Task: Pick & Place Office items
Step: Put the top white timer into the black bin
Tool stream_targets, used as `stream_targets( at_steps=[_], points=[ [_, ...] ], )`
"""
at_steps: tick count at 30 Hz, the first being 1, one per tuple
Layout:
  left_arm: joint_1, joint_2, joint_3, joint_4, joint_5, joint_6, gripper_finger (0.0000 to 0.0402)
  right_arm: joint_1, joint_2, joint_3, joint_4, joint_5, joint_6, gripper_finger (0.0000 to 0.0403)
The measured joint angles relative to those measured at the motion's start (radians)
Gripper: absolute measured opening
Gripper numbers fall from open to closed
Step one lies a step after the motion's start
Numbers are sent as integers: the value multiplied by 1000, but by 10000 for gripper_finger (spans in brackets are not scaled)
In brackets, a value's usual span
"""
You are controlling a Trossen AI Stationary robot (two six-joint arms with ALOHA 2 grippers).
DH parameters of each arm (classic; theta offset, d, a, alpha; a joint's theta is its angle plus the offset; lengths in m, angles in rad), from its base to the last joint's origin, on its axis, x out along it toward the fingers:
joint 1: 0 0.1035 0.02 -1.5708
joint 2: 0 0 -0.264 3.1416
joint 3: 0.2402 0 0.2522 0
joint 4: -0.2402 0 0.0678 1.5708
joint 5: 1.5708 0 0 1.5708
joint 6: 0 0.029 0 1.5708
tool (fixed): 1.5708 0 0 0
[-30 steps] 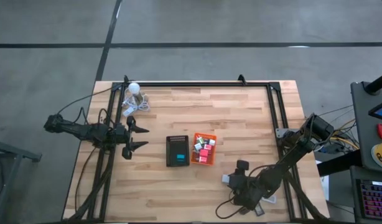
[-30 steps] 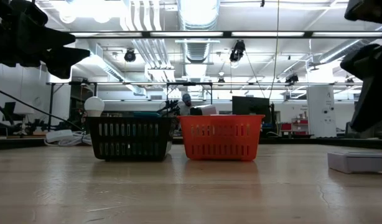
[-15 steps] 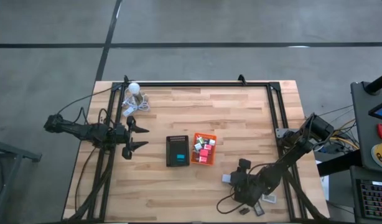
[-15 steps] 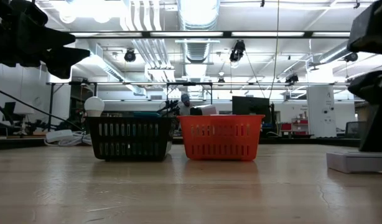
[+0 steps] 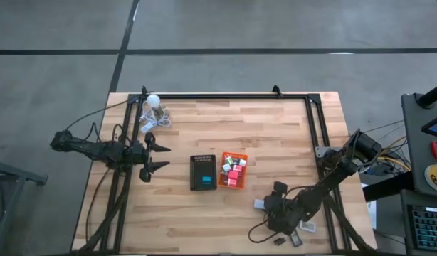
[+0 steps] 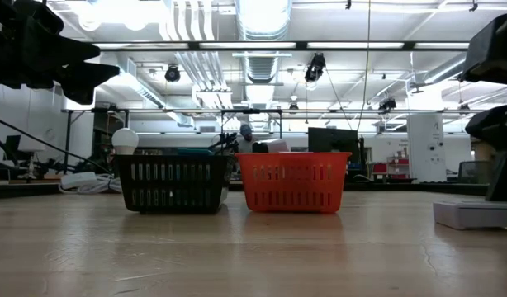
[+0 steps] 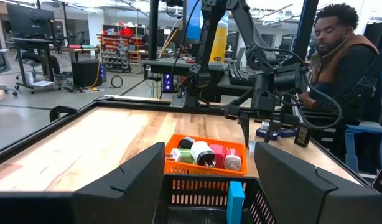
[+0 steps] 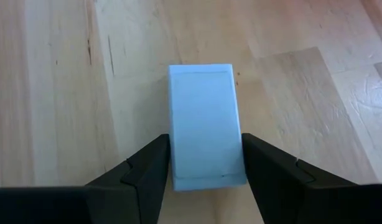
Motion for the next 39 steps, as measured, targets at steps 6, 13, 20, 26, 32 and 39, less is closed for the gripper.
stream_targets(
  at_steps=[6,13,20,26,32,39],
  points=[
    [0,0,0,0,0,0,253,0,0,0,4,0,0,151],
    [0,0,0,0,0,0,253,0,0,0,5,0,-1,148],
    [0,0,0,0,0,0,252,1,-5,30,6,41,-38,152],
    [0,0,0,0,0,0,252,1,-66,98,-38,180,-52,152],
    [0,0,0,0,0,0,252,-47,-127,167,-51,252,-111,154],
    [0,0,0,0,0,0,252,-206,-131,265,-48,211,-194,158]
  ],
)
